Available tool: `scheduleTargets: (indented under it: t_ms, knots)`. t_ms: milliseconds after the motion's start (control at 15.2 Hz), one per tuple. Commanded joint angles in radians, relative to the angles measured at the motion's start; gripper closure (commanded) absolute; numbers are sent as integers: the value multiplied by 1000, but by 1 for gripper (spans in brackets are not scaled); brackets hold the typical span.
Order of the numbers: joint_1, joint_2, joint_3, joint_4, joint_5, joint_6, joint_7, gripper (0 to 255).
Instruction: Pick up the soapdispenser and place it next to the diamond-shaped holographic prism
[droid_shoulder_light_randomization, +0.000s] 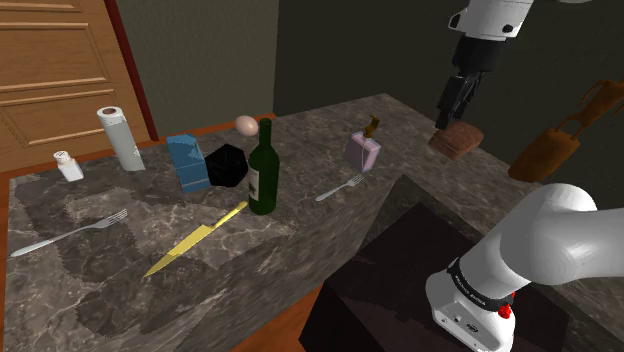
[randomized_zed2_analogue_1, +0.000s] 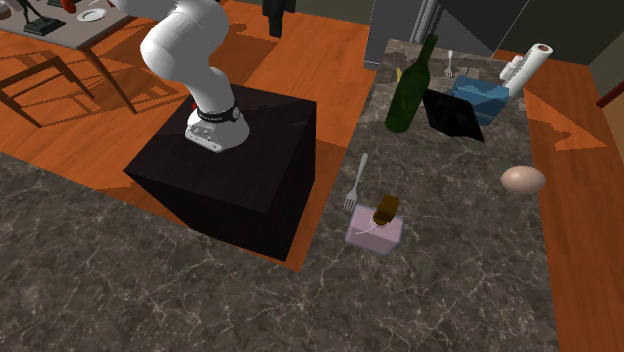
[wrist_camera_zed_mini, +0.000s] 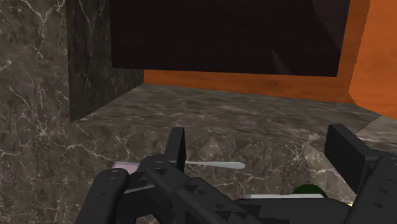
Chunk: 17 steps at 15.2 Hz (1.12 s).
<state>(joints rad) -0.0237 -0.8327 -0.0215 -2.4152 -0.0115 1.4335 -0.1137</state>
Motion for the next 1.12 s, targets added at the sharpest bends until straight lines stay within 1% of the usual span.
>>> scheduleTargets:
  t_ms: [0,264,528,792,1056]
  knots:
    - [0,0,0,0,0,0,0,0]
    - [-20,29,-42,-90,-31,169,-29,0]
    - [-41,89,-87,-158,-59,346,-57,0]
    - [-59,180,-134,-200,-79,529,-86,0]
    - [-69,300,-183,-215,-86,713,-120,0]
